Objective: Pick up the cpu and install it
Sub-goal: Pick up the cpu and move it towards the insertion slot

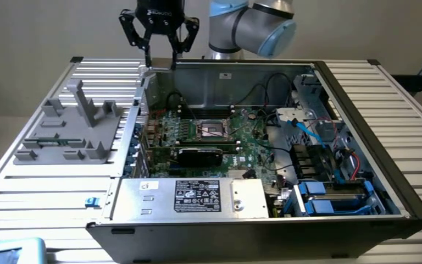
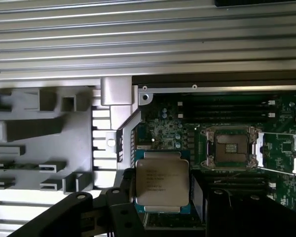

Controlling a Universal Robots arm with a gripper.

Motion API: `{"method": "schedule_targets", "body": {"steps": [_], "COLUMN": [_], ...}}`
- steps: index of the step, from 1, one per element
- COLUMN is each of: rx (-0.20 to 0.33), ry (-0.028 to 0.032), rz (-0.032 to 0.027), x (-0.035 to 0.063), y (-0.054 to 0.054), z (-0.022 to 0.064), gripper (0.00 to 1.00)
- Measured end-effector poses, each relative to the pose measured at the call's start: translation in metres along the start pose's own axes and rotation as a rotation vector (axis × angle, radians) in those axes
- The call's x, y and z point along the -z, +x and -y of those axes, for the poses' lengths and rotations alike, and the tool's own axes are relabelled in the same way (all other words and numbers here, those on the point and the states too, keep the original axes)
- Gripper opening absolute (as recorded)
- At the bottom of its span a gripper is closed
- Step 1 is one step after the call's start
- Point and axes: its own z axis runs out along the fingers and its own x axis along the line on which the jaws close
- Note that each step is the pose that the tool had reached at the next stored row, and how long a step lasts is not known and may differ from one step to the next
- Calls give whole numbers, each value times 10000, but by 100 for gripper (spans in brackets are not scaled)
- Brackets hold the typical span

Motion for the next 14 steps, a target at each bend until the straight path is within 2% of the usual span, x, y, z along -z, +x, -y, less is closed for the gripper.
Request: {"method": "schedule_targets", "body": {"steps": [10, 14], "rx": [1, 3], "ry": [-1, -2], "rz": [15, 56], "x": [23, 29], "y": [-314, -409], "z": [-11, -14], "gripper": [55, 55]}}
